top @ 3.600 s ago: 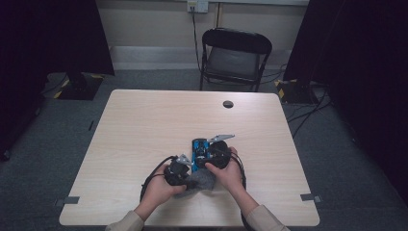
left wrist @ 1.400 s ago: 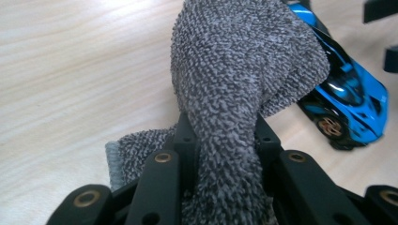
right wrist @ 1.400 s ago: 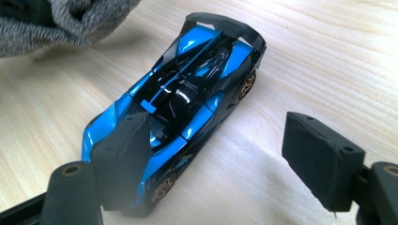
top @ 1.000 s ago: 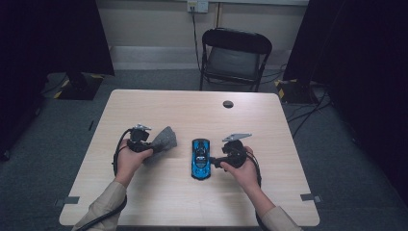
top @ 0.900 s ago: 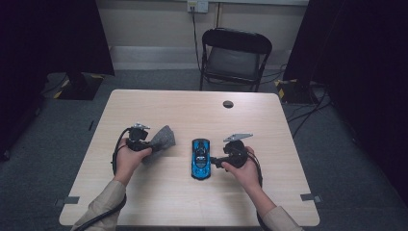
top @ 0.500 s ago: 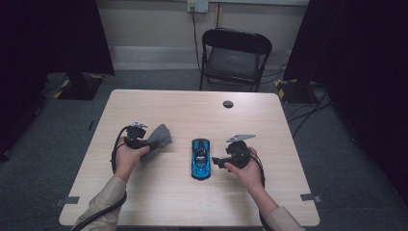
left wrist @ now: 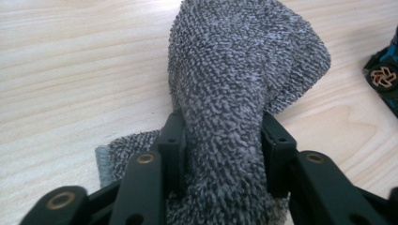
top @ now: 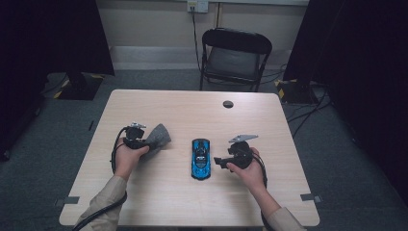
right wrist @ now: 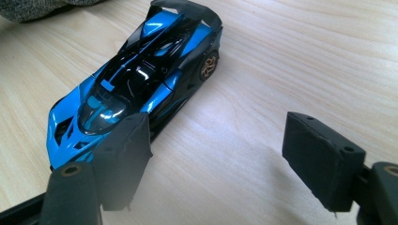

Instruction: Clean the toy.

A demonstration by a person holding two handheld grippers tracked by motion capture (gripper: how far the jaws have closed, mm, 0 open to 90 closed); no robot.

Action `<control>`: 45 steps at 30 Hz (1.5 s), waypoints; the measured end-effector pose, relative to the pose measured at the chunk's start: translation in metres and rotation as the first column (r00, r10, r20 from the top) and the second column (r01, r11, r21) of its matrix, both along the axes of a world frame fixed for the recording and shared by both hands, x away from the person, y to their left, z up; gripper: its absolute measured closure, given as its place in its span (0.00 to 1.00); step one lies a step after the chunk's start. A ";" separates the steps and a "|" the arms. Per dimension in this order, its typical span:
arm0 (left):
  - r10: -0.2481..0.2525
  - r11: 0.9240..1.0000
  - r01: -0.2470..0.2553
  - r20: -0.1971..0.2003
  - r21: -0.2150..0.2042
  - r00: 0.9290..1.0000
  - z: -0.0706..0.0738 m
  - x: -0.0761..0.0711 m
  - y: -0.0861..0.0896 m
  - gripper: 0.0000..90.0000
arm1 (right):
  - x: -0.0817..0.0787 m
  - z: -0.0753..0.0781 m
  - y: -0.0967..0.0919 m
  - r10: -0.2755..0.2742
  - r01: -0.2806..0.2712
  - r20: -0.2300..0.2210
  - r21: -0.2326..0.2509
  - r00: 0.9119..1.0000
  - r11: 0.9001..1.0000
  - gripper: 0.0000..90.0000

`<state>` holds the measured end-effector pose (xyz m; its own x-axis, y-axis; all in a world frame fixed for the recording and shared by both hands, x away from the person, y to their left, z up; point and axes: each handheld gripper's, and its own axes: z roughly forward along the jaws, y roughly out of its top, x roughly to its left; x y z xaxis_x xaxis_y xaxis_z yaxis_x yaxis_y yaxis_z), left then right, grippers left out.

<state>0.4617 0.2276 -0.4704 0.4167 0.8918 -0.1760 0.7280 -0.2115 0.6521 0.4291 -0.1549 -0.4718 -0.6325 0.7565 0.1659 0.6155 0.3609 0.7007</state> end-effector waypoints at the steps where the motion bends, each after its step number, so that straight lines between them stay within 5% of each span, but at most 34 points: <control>1: -0.008 1.000 0.008 0.006 0.001 1.000 0.000 0.000 0.000 0.61 | 0.000 0.000 -0.001 -0.004 0.004 -0.002 0.003 1.000 1.000 0.26; 16: -0.057 0.998 0.058 0.029 -0.008 0.998 0.007 -0.007 -0.008 0.31 | -0.004 0.001 -0.007 -0.009 0.009 0.001 -0.001 1.000 1.000 0.26; 45: -0.093 0.995 0.094 0.048 -0.022 0.994 0.036 -0.039 0.004 0.24 | -0.013 0.004 -0.021 -0.020 0.020 -0.001 0.000 1.000 1.000 0.24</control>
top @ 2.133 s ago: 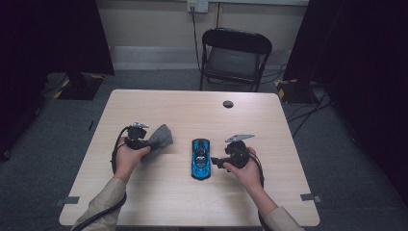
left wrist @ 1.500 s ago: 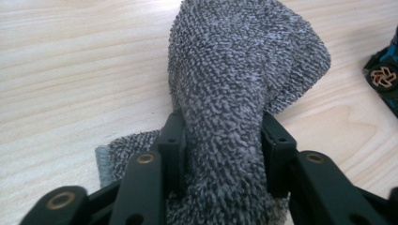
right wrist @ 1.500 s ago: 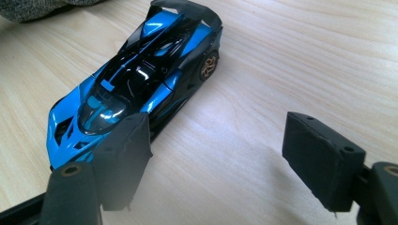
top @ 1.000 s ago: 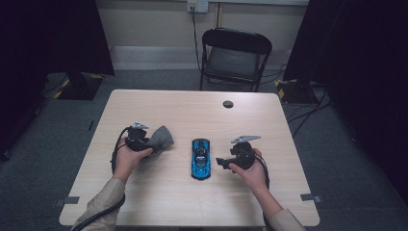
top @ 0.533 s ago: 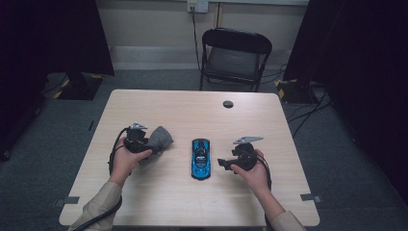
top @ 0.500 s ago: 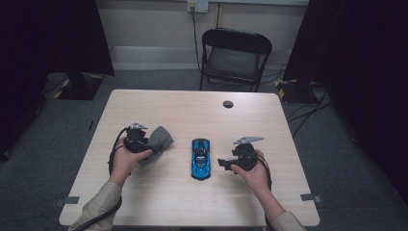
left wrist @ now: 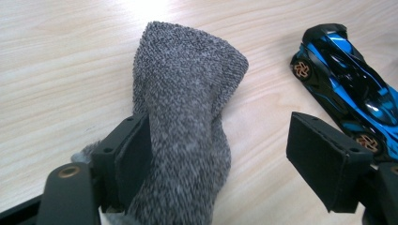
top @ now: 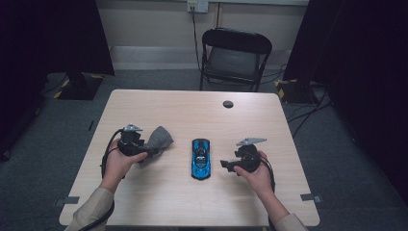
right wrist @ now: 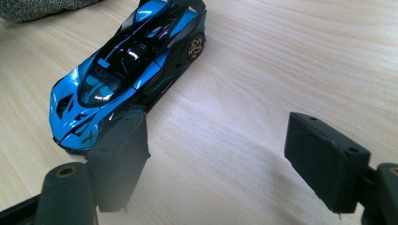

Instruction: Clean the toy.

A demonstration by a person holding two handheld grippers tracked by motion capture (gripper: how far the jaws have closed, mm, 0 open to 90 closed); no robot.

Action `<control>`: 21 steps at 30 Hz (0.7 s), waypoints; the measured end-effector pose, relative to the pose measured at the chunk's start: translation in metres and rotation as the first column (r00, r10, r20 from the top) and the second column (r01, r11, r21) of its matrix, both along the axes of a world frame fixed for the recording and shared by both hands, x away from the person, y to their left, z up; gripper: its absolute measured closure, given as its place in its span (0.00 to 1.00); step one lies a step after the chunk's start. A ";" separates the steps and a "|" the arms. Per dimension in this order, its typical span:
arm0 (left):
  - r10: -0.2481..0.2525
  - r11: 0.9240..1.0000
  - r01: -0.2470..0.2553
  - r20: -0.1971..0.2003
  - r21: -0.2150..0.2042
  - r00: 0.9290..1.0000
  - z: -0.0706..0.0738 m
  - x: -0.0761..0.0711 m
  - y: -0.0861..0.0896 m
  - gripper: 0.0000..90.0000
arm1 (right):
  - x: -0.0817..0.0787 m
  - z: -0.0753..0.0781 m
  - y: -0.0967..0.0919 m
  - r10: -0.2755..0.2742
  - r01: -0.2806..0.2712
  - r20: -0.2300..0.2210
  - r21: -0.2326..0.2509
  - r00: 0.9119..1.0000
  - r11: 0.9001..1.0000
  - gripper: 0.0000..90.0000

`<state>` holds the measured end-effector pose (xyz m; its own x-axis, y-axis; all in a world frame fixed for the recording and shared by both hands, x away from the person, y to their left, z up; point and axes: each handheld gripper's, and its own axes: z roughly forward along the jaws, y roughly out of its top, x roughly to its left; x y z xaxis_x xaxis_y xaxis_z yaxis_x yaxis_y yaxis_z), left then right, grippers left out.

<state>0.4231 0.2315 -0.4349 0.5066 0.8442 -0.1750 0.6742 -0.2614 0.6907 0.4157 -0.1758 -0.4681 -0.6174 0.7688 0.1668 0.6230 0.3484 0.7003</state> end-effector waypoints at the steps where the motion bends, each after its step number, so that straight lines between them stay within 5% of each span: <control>1: 0.005 1.000 -0.005 0.002 0.001 1.000 0.001 -0.002 0.001 0.24 | 0.000 0.000 0.000 0.001 -0.001 0.000 0.000 1.000 1.000 0.24; 14: -0.039 0.999 0.039 0.001 -0.031 0.999 0.000 -0.022 0.016 0.24 | -0.003 -0.001 -0.008 0.022 -0.022 0.006 0.003 1.000 1.000 0.17; 21: -0.061 0.998 0.061 -0.001 -0.015 0.998 -0.002 -0.033 0.020 0.24 | -0.004 -0.001 -0.013 0.023 -0.023 0.013 0.008 1.000 1.000 0.17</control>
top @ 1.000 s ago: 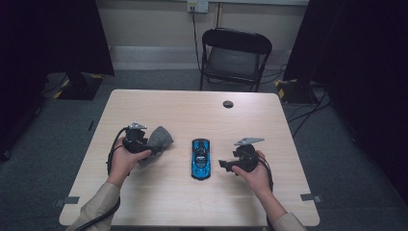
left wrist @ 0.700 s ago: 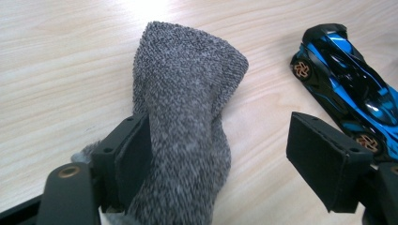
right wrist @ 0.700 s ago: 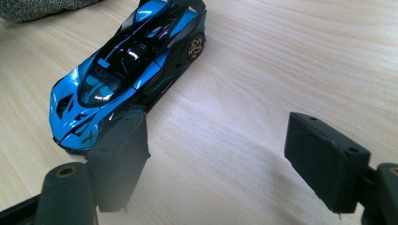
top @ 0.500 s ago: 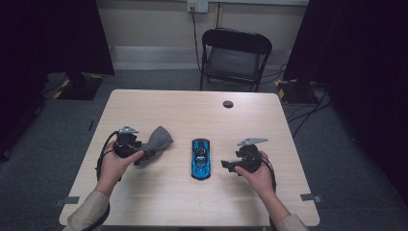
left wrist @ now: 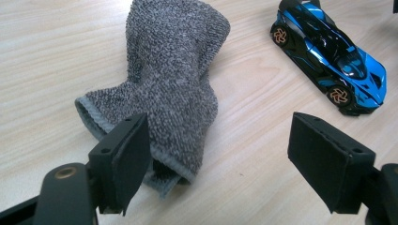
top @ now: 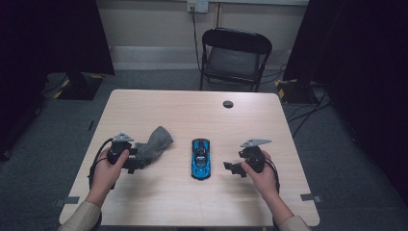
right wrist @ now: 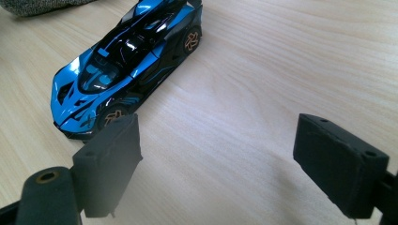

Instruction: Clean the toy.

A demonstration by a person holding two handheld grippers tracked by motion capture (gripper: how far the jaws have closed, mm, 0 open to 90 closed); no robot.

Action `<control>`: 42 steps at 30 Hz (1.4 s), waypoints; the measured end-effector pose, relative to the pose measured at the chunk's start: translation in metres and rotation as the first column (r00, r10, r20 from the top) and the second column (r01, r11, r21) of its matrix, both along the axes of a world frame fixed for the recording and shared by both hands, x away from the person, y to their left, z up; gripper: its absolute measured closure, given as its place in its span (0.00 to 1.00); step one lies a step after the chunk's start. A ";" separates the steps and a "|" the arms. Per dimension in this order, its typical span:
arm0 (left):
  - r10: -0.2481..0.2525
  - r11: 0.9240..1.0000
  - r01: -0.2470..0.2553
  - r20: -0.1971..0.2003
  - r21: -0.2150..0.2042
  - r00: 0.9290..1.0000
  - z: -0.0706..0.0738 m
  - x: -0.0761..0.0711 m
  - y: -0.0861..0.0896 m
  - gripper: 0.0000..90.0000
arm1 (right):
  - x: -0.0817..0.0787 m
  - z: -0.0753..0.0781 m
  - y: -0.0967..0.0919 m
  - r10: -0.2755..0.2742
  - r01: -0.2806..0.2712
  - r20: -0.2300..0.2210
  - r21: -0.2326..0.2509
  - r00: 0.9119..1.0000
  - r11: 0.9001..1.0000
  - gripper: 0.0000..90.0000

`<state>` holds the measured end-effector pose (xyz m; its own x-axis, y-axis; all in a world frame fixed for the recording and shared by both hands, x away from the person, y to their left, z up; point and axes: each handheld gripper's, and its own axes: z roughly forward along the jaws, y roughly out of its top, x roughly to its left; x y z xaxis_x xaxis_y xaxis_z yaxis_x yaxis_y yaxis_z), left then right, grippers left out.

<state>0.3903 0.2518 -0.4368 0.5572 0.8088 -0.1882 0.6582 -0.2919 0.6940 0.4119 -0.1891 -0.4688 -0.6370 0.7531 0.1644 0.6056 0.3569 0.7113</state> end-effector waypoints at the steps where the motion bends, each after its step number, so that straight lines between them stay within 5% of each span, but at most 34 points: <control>1: -0.003 1.000 0.003 -0.004 -0.005 1.000 -0.001 -0.001 0.001 0.24 | 0.000 0.000 0.000 -0.001 0.001 0.000 0.003 1.000 1.000 0.17; 42: -0.026 0.999 0.025 -0.025 -0.030 0.999 -0.023 -0.039 0.021 0.23 | -0.029 -0.003 -0.034 0.027 -0.027 0.021 -0.002 0.999 1.000 0.17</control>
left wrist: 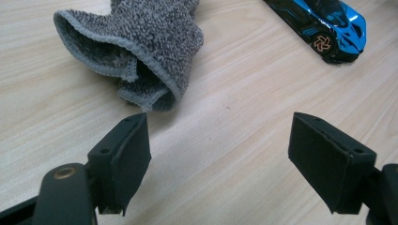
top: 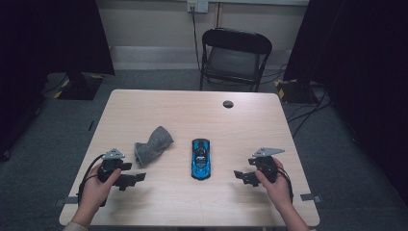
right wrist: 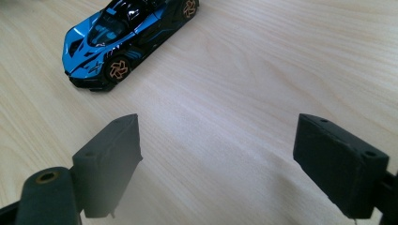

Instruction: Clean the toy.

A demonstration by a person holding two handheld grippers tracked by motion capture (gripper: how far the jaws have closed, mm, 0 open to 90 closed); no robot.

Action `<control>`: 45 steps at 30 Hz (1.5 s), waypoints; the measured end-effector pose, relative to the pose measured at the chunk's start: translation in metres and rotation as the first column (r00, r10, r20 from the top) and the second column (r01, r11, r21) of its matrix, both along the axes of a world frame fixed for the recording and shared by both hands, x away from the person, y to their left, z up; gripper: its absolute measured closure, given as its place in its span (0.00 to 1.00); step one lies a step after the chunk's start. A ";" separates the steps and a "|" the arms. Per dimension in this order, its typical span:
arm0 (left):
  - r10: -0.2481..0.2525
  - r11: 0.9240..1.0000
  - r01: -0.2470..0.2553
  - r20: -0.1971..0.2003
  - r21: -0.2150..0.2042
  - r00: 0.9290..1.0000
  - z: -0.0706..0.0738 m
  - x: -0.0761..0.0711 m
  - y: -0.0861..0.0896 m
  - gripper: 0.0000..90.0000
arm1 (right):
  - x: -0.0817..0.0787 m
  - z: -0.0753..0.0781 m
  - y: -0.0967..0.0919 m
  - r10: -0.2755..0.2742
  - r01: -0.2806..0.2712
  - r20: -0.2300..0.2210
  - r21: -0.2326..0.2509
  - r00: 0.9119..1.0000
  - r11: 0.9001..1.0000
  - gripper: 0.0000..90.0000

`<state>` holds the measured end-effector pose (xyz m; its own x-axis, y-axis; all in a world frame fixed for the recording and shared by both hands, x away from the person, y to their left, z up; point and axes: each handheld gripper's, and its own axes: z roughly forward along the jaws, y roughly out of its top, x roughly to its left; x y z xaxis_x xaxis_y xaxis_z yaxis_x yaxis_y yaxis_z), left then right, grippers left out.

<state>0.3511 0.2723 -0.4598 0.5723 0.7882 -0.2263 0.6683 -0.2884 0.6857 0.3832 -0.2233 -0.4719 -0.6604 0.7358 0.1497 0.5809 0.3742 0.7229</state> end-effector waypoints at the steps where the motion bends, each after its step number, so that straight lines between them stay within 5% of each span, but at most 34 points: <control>1: 0.001 1.000 -0.001 -0.001 -0.002 1.000 0.000 0.000 0.000 0.23 | 0.000 0.000 -0.001 0.000 0.000 -0.001 0.000 1.000 1.000 0.17; 45: 0.000 1.000 0.000 0.001 -0.008 1.000 -0.005 -0.021 0.023 0.23 | -0.027 -0.006 -0.051 -0.067 0.067 -0.010 0.013 0.998 0.998 0.17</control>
